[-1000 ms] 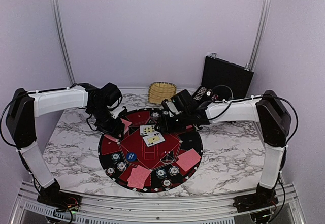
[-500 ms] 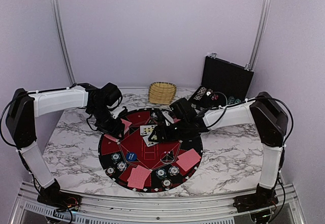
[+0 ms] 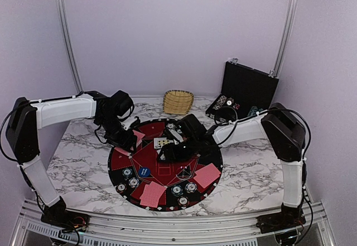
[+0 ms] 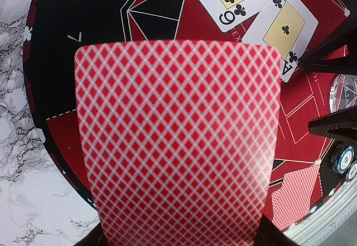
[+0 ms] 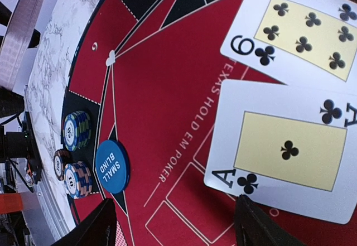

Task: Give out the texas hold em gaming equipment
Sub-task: Adjust the poker card in the community card area.

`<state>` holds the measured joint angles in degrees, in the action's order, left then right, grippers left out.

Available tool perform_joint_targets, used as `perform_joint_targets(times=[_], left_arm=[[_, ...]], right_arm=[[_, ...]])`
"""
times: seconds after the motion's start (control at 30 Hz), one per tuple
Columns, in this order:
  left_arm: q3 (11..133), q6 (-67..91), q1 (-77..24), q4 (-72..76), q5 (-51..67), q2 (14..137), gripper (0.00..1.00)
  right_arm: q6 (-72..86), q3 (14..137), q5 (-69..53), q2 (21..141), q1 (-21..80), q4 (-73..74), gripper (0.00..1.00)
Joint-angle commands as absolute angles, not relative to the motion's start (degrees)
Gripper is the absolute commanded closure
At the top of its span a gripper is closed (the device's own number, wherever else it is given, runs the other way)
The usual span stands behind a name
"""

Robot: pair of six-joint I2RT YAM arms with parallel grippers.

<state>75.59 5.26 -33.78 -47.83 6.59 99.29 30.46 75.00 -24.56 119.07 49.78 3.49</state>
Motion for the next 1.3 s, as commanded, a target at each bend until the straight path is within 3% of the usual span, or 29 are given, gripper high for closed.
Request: perform_joint_targets(times=[0.0, 0.43, 0.93, 1.27], left_arm=[[75.19, 4.49, -33.49, -47.29, 7.27, 96.92, 0.58], [74.79, 4.56, -33.49, -47.11, 7.17, 96.64, 0.58], [74.72, 4.63, -33.49, -47.09, 7.07, 96.30, 0.58], [74.66, 4.69, -33.49, -47.06, 7.39, 96.34, 0.58]], right_arm=[[31.45, 78.51, -22.74, 121.65, 50.53, 3.20, 0.29], [31.70, 85.68, -23.01, 126.03, 50.97, 5.48, 0.30], [34.59, 73.34, -20.08, 111.25, 45.33, 2.44, 0.29], [37.09, 69.09, -25.31, 113.37, 40.54, -3.38, 0.27]])
